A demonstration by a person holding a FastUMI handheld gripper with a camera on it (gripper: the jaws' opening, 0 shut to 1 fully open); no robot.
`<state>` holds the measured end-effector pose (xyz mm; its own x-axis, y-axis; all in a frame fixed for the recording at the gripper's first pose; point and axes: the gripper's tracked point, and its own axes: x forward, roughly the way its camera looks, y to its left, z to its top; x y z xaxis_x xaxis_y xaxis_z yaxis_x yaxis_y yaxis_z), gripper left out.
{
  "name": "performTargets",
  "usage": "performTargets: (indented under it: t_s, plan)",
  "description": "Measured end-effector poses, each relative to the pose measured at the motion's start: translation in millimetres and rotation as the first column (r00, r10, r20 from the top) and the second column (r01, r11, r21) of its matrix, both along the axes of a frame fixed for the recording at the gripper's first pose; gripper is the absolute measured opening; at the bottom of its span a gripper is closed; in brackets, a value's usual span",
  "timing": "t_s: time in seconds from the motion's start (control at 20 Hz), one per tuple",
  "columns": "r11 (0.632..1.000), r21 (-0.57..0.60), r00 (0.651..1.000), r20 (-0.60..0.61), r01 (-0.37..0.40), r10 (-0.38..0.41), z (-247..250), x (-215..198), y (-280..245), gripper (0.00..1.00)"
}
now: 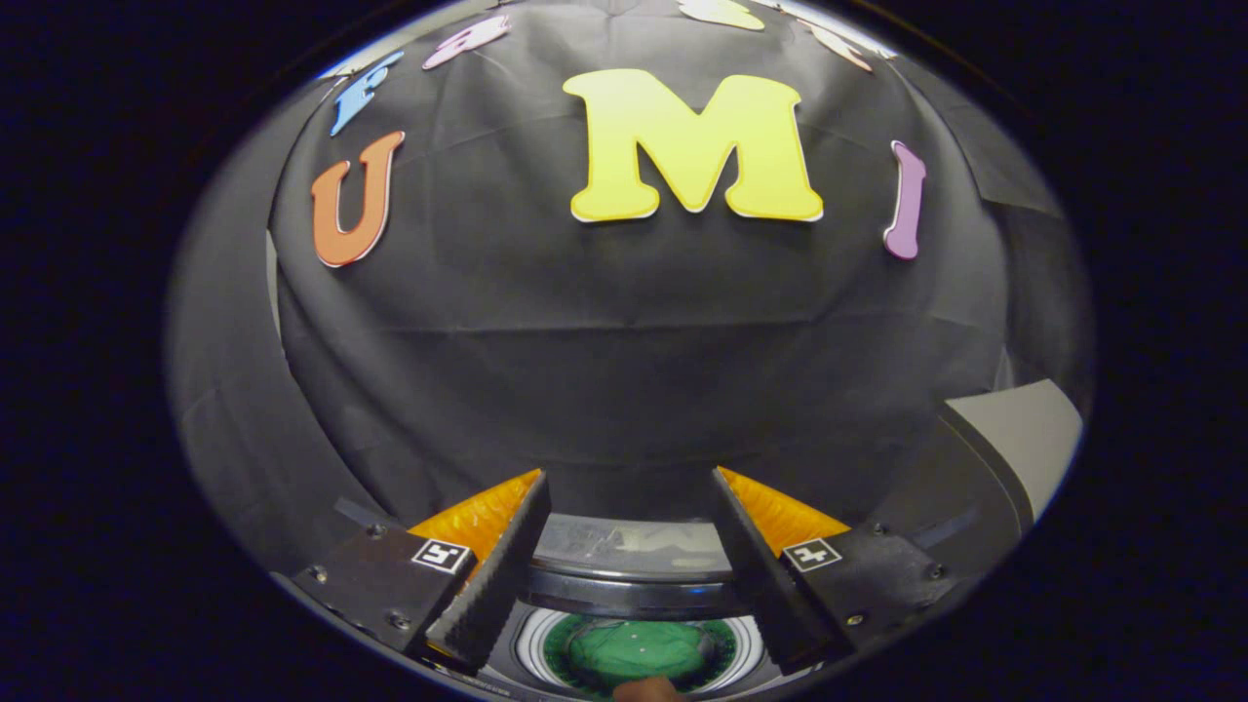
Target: Put the clothes into the washing machine and then close the washing machine lid.
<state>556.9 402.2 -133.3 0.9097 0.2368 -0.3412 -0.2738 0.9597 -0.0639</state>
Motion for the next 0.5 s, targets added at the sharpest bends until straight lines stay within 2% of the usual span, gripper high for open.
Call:
performTargets:
  t_s: [0.15,0.25,0.35,0.5]
  plan:
    - [1.0,0.003,0.999,-0.047,-0.003,0.003,-12,-21,-3,1.0]
    - [1.0,0.018,0.991,-0.137,0.001,0.001,-32,-47,-9,1.0]
    - [1.0,0.006,0.985,-0.172,0.027,-0.026,-39,-61,-15,1.0]
    - [0.999,-0.05,0.978,-0.21,-0.008,-0.003,-49,-70,-20,0.98]
